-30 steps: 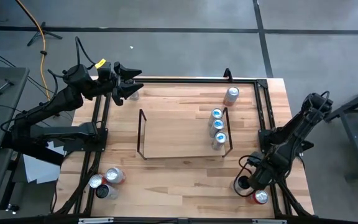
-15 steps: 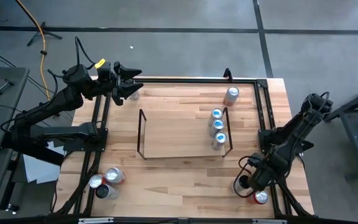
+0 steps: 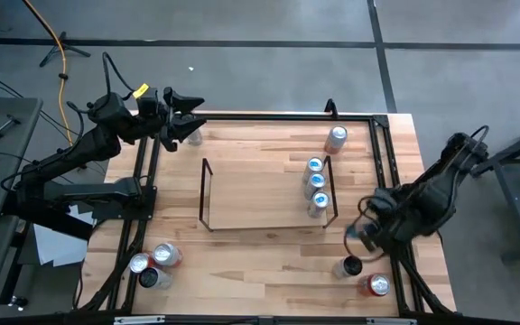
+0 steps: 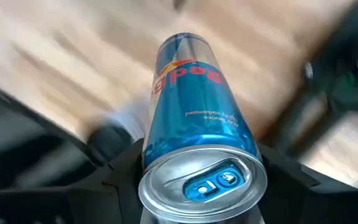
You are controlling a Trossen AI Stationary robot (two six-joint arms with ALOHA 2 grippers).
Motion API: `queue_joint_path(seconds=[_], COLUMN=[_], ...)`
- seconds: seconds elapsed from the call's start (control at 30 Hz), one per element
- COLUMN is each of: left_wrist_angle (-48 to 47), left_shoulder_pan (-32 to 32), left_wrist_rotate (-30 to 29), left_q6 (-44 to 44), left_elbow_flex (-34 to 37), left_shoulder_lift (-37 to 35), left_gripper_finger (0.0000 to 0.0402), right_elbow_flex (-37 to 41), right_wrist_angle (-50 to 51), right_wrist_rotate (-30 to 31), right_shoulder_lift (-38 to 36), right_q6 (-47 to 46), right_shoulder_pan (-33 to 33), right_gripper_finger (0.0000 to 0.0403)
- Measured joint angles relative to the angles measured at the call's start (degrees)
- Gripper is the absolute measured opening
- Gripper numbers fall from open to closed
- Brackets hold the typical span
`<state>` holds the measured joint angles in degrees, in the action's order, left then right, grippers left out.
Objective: Place canned beverage on shelf
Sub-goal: Put the blue soda can aligned with the other blue soda can on the shelf
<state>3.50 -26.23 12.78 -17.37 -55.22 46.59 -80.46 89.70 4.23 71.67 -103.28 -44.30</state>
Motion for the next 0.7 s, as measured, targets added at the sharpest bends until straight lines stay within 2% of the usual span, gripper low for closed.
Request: queue_joint_path(seconds=[0.07, 0.2, 0.37, 0.47, 0.7], left_wrist_angle=[0.3, 0.57, 0.75, 0.66, 0.74], left_shoulder_pan=[0.01, 0.0, -0.01, -0.01, 0.0], left_wrist_rotate=[-0.02, -0.06, -0.09, -0.09, -0.22], left_q6=[0.0, -0.46, -0.51, -0.52, -0.54], left_elbow_flex=[0.0, 0.0, 0.0, 0.0, 0.0], left_shoulder_lift=[0.0, 0.0, -0.33, -0.39, -0.44], left_gripper_finger=[0.0314, 0.0314, 0.0314, 0.0314, 0.0314], right_elbow_flex=[-2.74, -8.08, -12.41, -14.1, -17.97], right_wrist_angle=[0.94, 0.42, 0.68, 0.13, -2.7], right_wrist_rotate=[4.8, 7.75, 2.66, 2.14, 13.21], right_shoulder_lift=[-0.01, -0.1, -0.08, -0.03, -0.05], right_q6=[1.18, 6.63, 13.85, 17.54, 26.54], right_shoulder_pan=[2.43, 6.63, 8.77, 9.49, 13.43], right_gripper_finger=[0.0219, 0.0219, 0.0219, 0.0219, 0.0219])
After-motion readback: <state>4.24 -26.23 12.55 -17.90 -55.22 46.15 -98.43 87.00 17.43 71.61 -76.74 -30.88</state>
